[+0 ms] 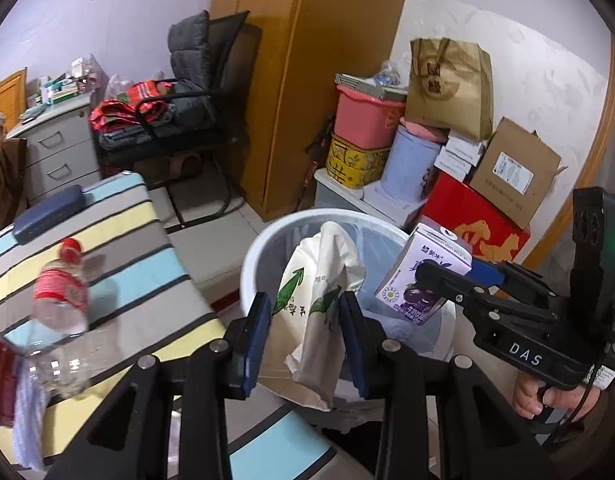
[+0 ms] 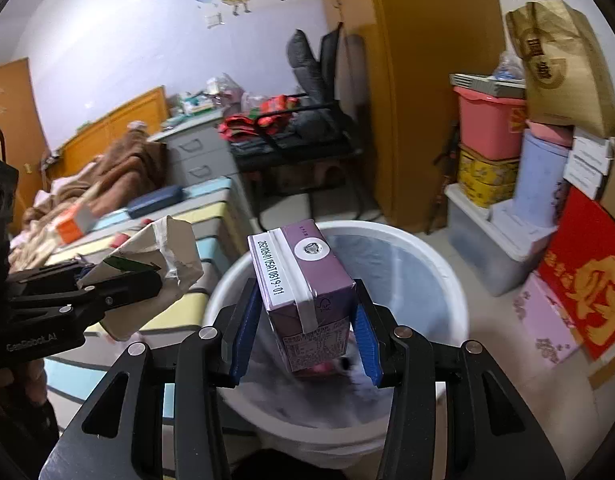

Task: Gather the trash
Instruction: 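Carry the paper bag and purple carton over the white bin and release both, then move both grippers back over the table toward the red can and clear cup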

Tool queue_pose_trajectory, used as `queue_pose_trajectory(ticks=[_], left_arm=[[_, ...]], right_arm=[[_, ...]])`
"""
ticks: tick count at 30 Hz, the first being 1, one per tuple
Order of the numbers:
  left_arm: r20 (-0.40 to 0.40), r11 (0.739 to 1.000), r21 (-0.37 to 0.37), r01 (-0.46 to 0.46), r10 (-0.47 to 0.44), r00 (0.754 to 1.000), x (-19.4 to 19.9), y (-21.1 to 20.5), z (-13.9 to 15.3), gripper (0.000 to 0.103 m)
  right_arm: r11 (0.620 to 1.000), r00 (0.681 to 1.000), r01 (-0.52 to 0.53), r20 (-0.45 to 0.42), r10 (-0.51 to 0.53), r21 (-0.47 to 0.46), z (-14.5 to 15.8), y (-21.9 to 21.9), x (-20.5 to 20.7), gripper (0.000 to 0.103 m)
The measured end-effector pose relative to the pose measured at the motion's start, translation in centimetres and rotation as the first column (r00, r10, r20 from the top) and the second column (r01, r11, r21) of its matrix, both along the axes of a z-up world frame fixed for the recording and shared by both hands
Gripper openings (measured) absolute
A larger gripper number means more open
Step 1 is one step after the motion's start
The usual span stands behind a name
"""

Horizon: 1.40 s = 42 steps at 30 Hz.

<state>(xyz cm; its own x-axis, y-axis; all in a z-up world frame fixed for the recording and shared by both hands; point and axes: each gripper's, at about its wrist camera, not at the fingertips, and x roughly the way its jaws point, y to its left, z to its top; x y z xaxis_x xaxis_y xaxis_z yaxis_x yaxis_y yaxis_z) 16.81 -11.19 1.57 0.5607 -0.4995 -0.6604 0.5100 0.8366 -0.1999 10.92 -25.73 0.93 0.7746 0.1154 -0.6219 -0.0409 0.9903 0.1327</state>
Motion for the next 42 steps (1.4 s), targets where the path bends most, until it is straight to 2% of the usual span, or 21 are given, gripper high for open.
queue_pose_trajectory(ticks=[8, 13, 16, 18, 19, 23, 30, 33, 42], left_arm=[[-0.016, 0.999, 0.03, 0.021, -0.021, 1.0, 0.4, -2.4, -1.4, 0.038], [-0.011, 0.999, 0.036, 0.017, -0.016, 1.0, 0.6, -2.5, -1.6, 0.043], [-0.015, 1.0, 0.025, 0.016, -0.016, 1.0, 0.7, -2.4, -1.5, 0.051], [-0.015, 1.0, 0.02, 0.008, -0.008, 1.0, 0.8, -2.2, -1.5, 0.063], [-0.014, 1.0, 0.019, 0.005, -0.004, 1.0, 0.8, -2.0, -1.5, 0.064], [-0.016, 1.0, 0.015, 0.001, -0.001, 1.0, 0.8, -1.7, -1.5, 0.065], [0.007, 1.0, 0.006, -0.026, 0.026, 1.0, 0.1, -0.5, -0.9, 0.066], [0.047, 0.998, 0.027, -0.05, 0.049, 0.998, -0.6, 0.1, -0.4, 0.066], [0.049, 0.993, -0.013, -0.12, 0.121, 0.991, -1.5, 4.0, 0.1, 0.066]], right_arm=[[0.999, 0.997, 0.045, -0.06, -0.046, -0.023, -1.5, -1.8, 0.6, 0.045], [0.997, 0.995, 0.055, -0.079, -0.059, -0.044, -1.8, -2.2, 0.9, 0.047], [0.997, 0.994, 0.06, -0.09, -0.063, -0.042, -2.0, -2.3, 1.1, 0.047], [0.998, 0.993, 0.059, -0.1, -0.062, -0.036, -2.1, -2.5, 1.2, 0.047], [0.998, 0.993, 0.06, -0.103, -0.063, -0.036, -2.2, -2.5, 1.2, 0.047], [0.997, 0.993, 0.06, -0.102, -0.065, -0.049, -2.2, -2.1, 1.0, 0.058], [0.997, 0.994, 0.062, -0.092, -0.066, -0.045, -1.8, -1.7, 0.8, 0.059], [0.997, 0.995, 0.065, -0.073, -0.068, -0.044, -1.3, -1.3, 0.6, 0.059], [0.999, 0.999, 0.03, -0.039, -0.032, -0.039, -0.5, 0.8, 0.1, 0.059]])
